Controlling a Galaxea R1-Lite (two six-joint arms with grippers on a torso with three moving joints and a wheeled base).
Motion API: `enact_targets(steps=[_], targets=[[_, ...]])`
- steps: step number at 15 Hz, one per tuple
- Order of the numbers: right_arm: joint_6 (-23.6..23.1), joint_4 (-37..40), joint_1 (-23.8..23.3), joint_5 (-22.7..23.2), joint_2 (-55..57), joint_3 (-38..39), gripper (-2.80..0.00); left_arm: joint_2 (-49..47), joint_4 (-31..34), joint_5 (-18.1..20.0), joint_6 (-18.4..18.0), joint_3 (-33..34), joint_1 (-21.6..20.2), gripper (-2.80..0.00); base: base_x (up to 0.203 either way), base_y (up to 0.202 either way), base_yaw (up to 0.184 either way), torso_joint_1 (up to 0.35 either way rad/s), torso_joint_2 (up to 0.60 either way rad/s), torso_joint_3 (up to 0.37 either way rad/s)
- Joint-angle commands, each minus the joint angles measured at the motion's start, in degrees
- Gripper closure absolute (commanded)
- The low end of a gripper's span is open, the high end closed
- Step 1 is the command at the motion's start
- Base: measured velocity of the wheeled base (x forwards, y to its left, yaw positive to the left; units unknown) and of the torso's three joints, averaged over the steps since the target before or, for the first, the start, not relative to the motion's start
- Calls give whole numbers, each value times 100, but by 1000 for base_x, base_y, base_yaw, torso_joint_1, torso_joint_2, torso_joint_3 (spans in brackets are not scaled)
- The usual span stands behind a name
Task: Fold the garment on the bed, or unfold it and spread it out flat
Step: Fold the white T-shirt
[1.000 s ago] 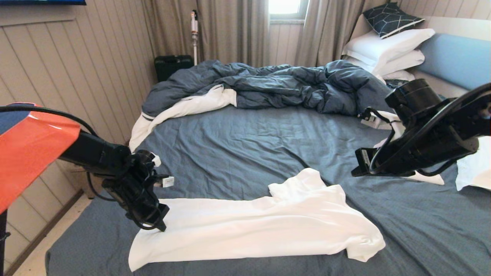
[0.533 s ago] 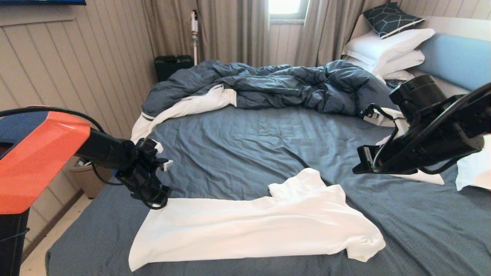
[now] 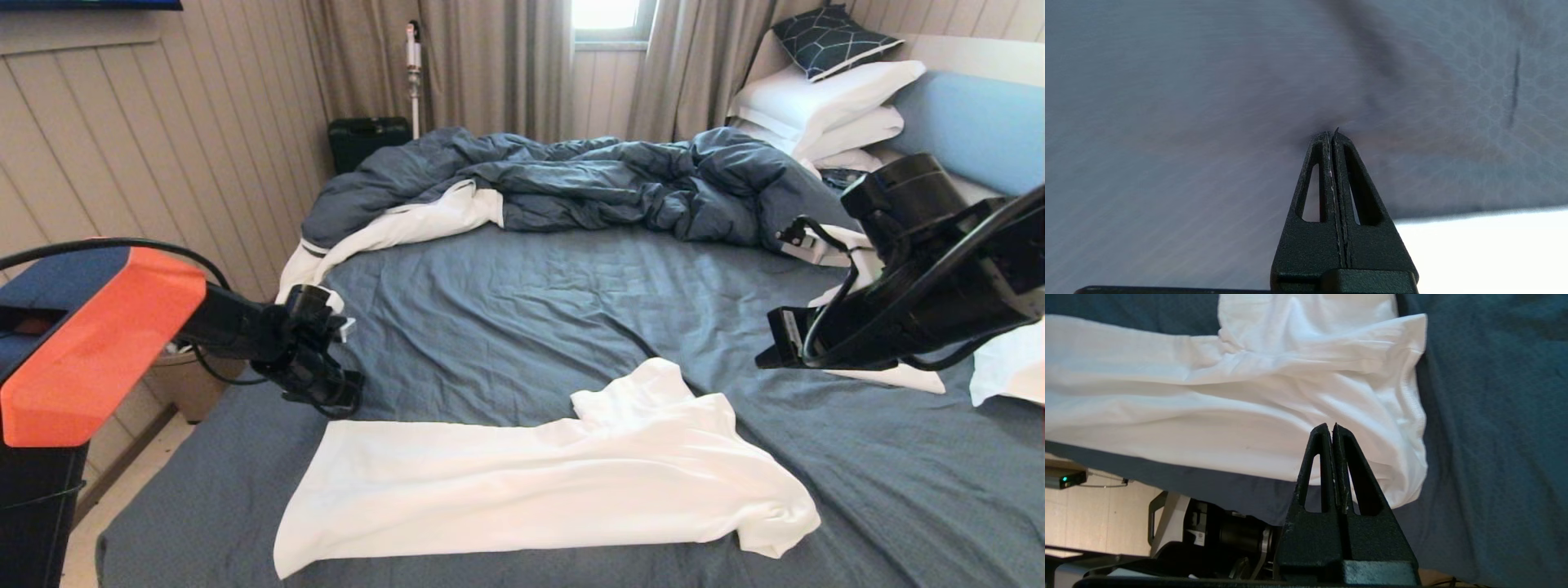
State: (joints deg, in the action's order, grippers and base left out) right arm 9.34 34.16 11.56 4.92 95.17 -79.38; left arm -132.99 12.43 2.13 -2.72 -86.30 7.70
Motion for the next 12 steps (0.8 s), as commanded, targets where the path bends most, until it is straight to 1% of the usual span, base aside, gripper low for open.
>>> enact_targets(steps=[1,2,3,4,6,7,8,9,10,11,12], targets=[[7,21,57,8,-25,45,0,449,278,699,119,-72,-292,0,0,0,0,0,0,0],[9,21,113,8,-32,39,0,634,718,1370,280,-201,-532,0,0,0,0,0,0,0],[24,21,153,8,-34,37,0,721,1291,1865,381,-405,-731,0,0,0,0,0,0,0],[61,21,174,6,-59,43,0,749,1797,2217,426,-631,-891,0,0,0,0,0,0,0],[103,12,206,8,-104,107,0,586,3130,2855,339,-1291,-1187,0,0,0,0,0,0,0],[103,3,206,8,-122,142,0,423,3626,3061,238,-1624,-1305,-280,0,0,0,0,0,0],[103,3,201,8,-155,159,0,243,4084,3197,112,-1879,-1404,-280,0,0,0,0,0,0],[95,3,197,0,-210,204,0,30,4597,3236,-62,-2232,-1482,-280,0,0,0,0,0,0],[95,3,189,0,-227,204,0,-103,4974,3245,-213,-2403,-1538,-280,0,0,0,0,0,0],[95,3,179,8,-227,204,0,-134,5068,3190,-272,-2342,-1544,-280,0,0,0,0,0,0],[95,-5,179,8,-218,204,0,-146,5055,3055,-295,-2193,-1495,-280,0,0,0,0,0,0]])
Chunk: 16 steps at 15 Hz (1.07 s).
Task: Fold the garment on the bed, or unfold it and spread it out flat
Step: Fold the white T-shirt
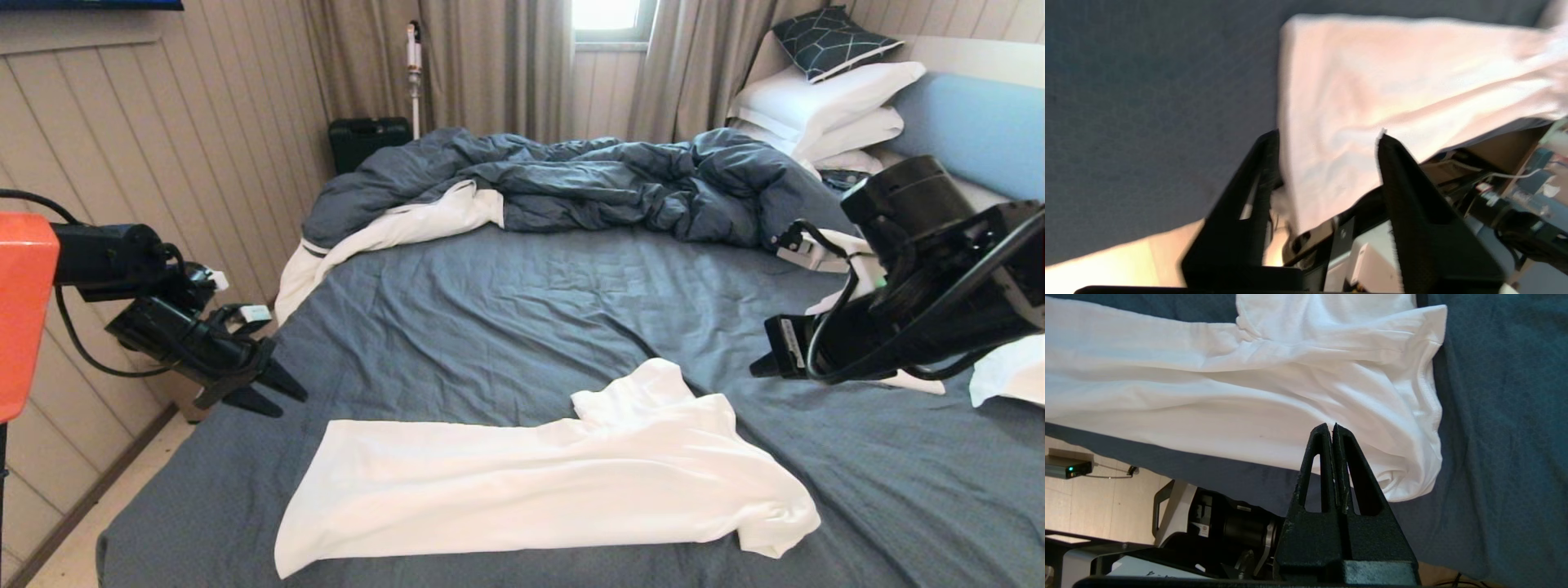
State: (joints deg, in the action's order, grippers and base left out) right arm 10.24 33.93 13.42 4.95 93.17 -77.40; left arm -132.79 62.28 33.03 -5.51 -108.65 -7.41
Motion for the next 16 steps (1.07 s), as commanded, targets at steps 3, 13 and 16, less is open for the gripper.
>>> enact_targets(steps=[3,13,16], targets=[[5,12,-9,15,5,0,0,-196,87,-306,-28,164,153,-280,0,0,0,0,0,0],[-2,-448,-144,169,17,161,0,-183,-411,-504,140,846,691,-280,0,0,0,0,0,0],[-4,-457,-156,226,-10,146,0,-300,-910,-693,516,925,829,-280,0,0,0,0,0,0]])
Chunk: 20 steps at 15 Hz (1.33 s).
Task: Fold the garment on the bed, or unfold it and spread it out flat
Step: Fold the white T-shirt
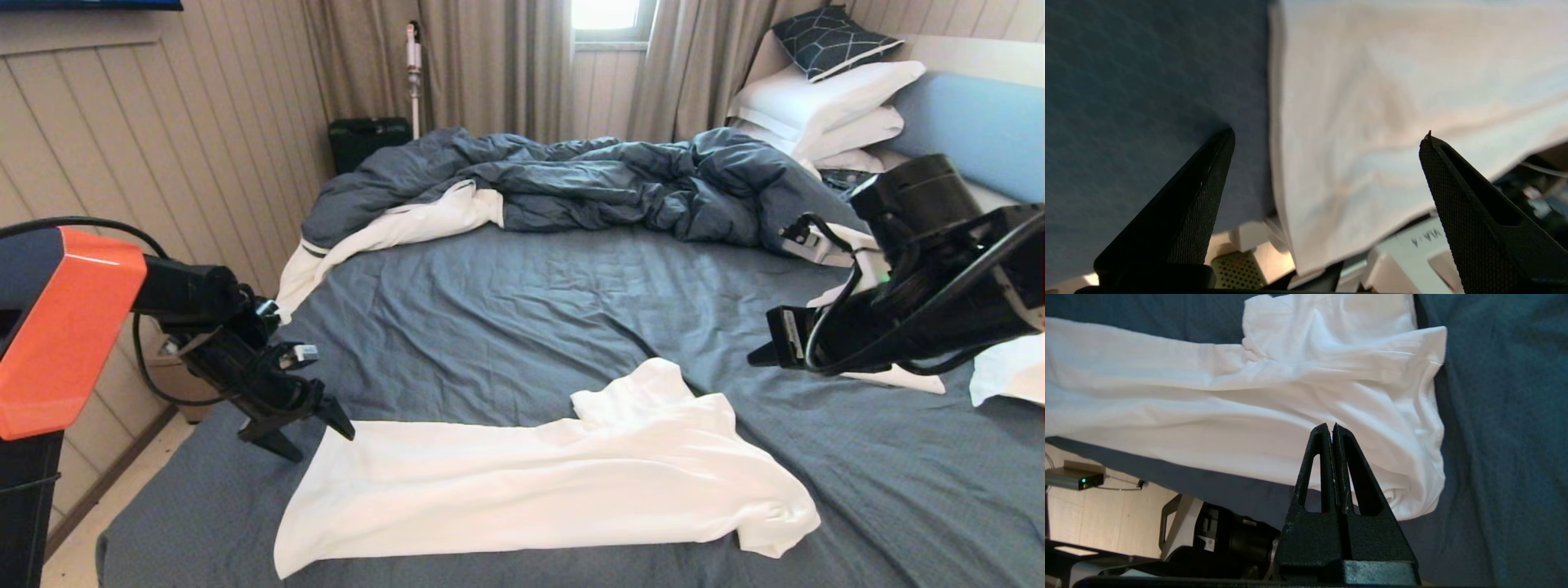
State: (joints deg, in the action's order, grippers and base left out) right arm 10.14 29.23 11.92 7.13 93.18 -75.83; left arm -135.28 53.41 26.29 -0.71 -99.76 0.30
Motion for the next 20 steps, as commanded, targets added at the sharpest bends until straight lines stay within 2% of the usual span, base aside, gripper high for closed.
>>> enact_targets(steps=[1,2,7,8,16,18,20], targets=[[5,-73,-6,8,-28,-2,0,-75,-204,-200,181,102,160,-280,0,0,0,0,0,0],[5,-116,-7,16,-54,-2,0,-78,-398,-348,295,200,231,-280,0,0,0,0,0,0],[5,-127,-15,78,-99,-2,0,-80,-377,-370,295,225,233,-280,0,0,0,0,0,0],[5,-128,-15,78,-108,-2,0,-69,-358,-370,291,238,233,0,0,0,0,0,0,0],[-4,-128,-32,69,-160,-73,0,-33,-376,-298,301,246,233,0,0,0,0,0,0,0],[-12,-128,-32,69,-175,-99,0,1,-367,-74,300,245,233,0,0,0,0,0,0,0],[-20,-128,-32,68,-231,-99,0,11,-376,-54,300,246,233,0,0,0,0,0,0,0]])
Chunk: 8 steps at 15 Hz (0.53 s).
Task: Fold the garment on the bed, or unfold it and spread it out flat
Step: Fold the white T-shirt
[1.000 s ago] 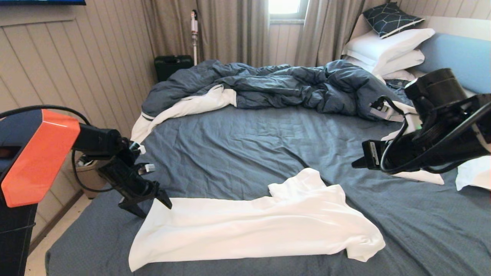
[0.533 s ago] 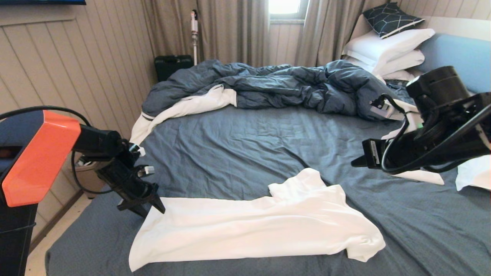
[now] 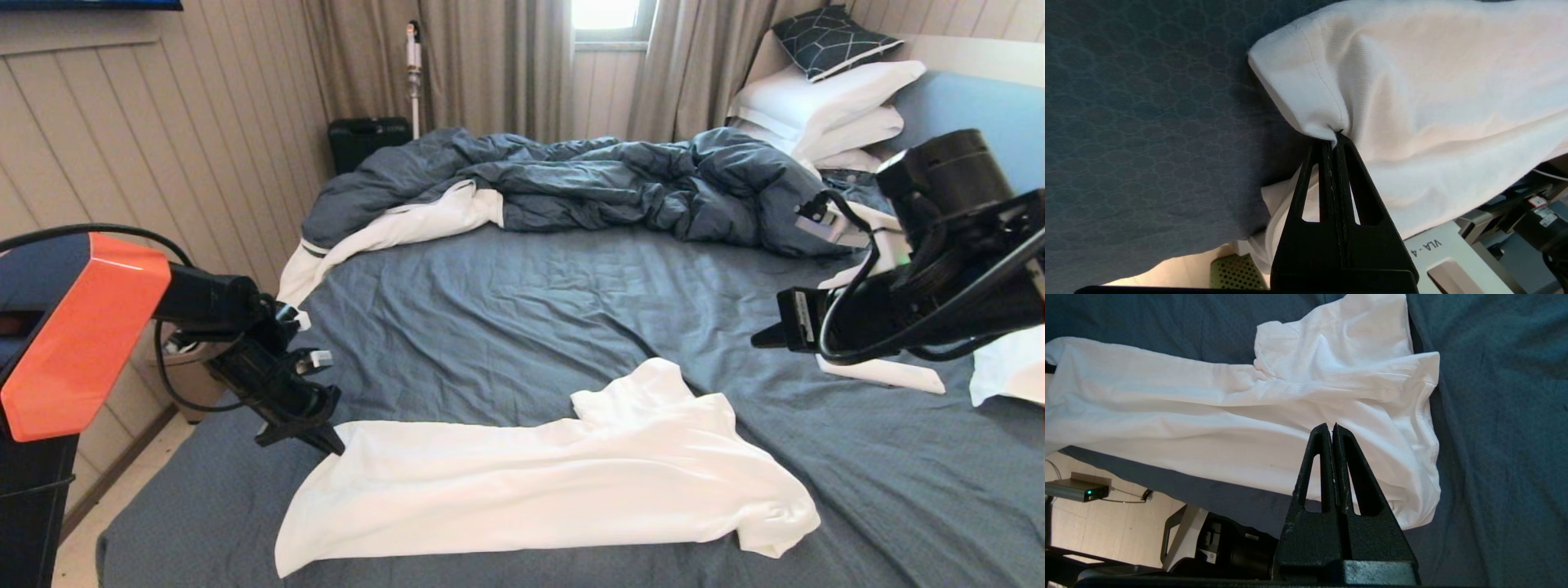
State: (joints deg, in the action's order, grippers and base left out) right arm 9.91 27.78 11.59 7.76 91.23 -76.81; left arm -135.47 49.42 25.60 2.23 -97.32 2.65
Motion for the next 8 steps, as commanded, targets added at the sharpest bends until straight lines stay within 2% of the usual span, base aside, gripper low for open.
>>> enact_targets(steps=[1,4,8], targets=[[2,17,-8,-2,-45,0,0,44,2,15,5,-27,-1,0,0,0,0,0,0,0],[-7,17,-43,6,-114,41,0,87,-20,15,42,-367,-65,0,0,0,0,0,0,0],[-7,17,-35,14,-166,78,0,-116,7,-14,380,-1197,-130,0,0,0,0,0,0,0]])
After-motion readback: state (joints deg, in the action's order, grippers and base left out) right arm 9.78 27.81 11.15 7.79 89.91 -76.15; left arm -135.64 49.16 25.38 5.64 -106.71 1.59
